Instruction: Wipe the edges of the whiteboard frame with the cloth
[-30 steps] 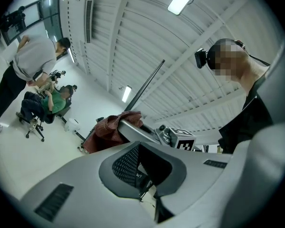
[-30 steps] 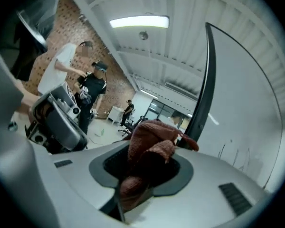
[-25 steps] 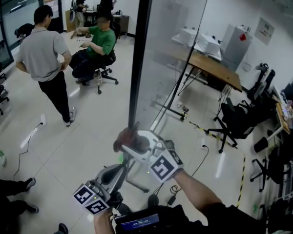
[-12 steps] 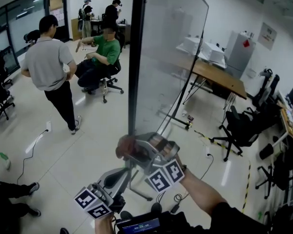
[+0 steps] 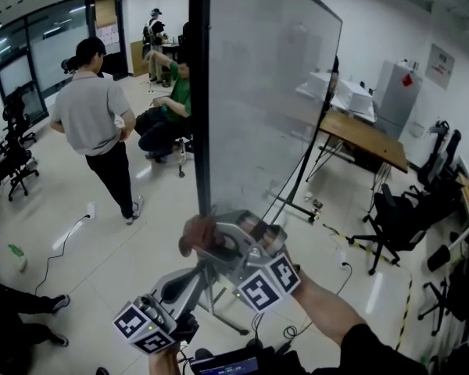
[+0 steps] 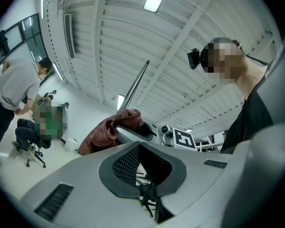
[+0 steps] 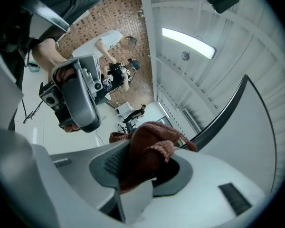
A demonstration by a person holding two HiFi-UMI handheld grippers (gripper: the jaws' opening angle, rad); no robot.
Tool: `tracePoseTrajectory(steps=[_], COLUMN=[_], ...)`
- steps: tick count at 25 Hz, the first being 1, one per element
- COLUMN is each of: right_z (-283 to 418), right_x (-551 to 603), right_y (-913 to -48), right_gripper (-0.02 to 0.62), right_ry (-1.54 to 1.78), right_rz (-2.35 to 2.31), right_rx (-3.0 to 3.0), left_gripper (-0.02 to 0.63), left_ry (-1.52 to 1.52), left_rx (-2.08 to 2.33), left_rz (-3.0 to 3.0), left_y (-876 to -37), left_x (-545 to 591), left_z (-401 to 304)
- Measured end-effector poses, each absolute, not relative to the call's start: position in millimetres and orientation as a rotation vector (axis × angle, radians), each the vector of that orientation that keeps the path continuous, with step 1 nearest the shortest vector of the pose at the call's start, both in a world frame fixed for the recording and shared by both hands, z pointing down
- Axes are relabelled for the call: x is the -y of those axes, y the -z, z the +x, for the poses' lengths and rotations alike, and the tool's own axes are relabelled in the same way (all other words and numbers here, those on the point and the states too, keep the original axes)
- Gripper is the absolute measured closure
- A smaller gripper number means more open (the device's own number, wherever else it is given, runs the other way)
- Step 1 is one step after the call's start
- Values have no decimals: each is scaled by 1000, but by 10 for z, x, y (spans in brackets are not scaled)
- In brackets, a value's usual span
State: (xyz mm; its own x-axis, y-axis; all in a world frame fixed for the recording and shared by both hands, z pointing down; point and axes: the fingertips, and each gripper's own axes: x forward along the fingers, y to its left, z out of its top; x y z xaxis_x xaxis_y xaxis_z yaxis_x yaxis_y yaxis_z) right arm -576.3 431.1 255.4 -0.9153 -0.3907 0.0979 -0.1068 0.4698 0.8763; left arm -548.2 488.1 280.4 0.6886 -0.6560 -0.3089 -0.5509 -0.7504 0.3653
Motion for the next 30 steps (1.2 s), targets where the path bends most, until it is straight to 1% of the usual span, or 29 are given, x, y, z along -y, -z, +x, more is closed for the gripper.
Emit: tracePoseTrajectory(steps=[7, 12, 20, 25, 30], right_z=[-5684, -5601, -5578, -5535, -5535], right_x=[-4346, -4323, -4365, -4399, -4435], right_y=[-2208, -1984, -1724, -1593, -1419], right_gripper=[454, 454, 454, 454, 454], right_ry=[1459, 1464, 1527, 1587, 1643], right_rz=[351, 283, 184, 158, 176], right_rx=[2530, 2607, 2616, 2590, 2557], left_gripper=[615, 615, 615, 615, 615], left_ry=[640, 739, 729, 765, 749], left_rx=[1068, 1116, 1272, 1265, 1236], left_rz=[2694, 2653, 2686, 2690, 2814], left_y=[-2500, -2202, -2003, -1736, -1555], left_x=[-4827, -4798, -4853, -4829, -4782], left_z=[-5319, -5127, -5059, -4973, -5008])
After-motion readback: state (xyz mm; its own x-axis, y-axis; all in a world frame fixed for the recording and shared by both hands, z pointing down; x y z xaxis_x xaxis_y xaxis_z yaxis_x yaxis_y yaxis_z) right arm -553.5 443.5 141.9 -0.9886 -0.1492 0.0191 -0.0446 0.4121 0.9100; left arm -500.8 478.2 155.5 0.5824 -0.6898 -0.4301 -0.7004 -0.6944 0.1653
